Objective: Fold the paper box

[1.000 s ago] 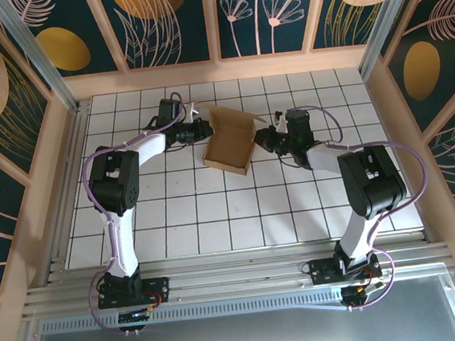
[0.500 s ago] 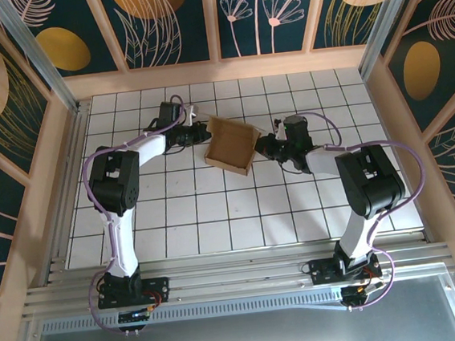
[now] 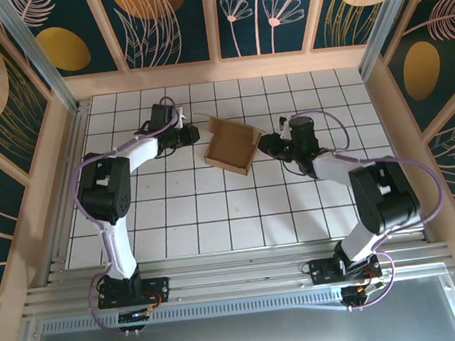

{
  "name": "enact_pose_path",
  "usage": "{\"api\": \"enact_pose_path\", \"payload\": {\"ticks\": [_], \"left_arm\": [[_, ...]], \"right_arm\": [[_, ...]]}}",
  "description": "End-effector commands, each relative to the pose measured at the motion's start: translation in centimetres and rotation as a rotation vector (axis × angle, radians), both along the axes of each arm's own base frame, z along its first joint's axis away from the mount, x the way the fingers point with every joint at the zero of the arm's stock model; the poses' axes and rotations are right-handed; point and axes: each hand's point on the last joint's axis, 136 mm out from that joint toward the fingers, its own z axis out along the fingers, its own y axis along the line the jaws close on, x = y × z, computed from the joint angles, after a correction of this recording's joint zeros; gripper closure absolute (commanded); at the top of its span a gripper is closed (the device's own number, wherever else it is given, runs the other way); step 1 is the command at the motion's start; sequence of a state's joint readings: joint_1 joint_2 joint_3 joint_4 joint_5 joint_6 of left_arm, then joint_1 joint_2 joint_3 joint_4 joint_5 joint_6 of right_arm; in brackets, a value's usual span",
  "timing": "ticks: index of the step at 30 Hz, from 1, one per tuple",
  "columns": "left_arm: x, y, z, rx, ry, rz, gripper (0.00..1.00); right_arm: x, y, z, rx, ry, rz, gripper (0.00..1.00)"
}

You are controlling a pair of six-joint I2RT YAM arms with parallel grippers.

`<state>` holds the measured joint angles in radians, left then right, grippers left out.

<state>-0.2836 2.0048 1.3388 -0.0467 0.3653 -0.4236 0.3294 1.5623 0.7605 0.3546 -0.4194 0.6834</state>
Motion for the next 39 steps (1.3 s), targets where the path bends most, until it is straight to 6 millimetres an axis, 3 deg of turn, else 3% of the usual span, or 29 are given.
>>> {"api": "enact_pose_path", "payload": {"ticks": [1, 4, 6, 9, 12, 16, 21, 26, 31, 34, 39], "left_arm": [[0.5, 2.6, 6.6, -0.030, -0.143, 0.120, 0.76], [0.5, 4.8, 10.9, -0.025, -0.204, 0.227, 0.74], [0.1, 5.0, 13.4, -0.061, -0.232, 0.251, 0.75], [-1.3, 4.5, 15.0, -0.161, -0.242, 0.249, 0.75], [-3.1, 4.9, 14.8, -0.192, -0.236, 0.269, 0.72], [-5.8, 5.7, 14.0, -0.203, -0.214, 0.293, 0.64], [-8.8, 7.6, 13.1, -0.185, -0.222, 0.358, 0.52], [-10.6, 9.3, 13.4, -0.164, -0.261, 0.424, 0.44], [-11.2, 10.5, 14.1, -0.144, -0.295, 0.471, 0.40], [-11.5, 10.7, 14.1, -0.137, -0.299, 0.476, 0.38], [-12.0, 10.7, 13.1, -0.132, -0.271, 0.474, 0.36]], "right_arm": [[-0.8, -2.1, 4.3, -0.036, -0.139, -0.098, 0.76], [-1.4, -5.0, 8.7, -0.075, -0.241, -0.220, 0.71], [-0.9, -6.0, 12.1, -0.107, -0.313, -0.245, 0.68], [1.4, -3.8, 16.2, -0.148, -0.368, -0.096, 0.67], [4.1, 0.7, 17.4, -0.221, -0.327, 0.119, 0.71], [6.2, 6.5, 16.0, -0.311, -0.266, 0.315, 0.74], [6.4, 10.8, 12.4, -0.337, -0.187, 0.448, 0.78], [4.1, 12.6, 8.4, -0.338, -0.115, 0.529, 0.79], [2.0, 12.9, 4.0, -0.303, -0.060, 0.512, 0.80], [-0.2, 14.3, 1.4, -0.270, -0.069, 0.525, 0.80], [-1.3, 13.6, -1.9, -0.317, -0.113, 0.469, 0.79]]}}
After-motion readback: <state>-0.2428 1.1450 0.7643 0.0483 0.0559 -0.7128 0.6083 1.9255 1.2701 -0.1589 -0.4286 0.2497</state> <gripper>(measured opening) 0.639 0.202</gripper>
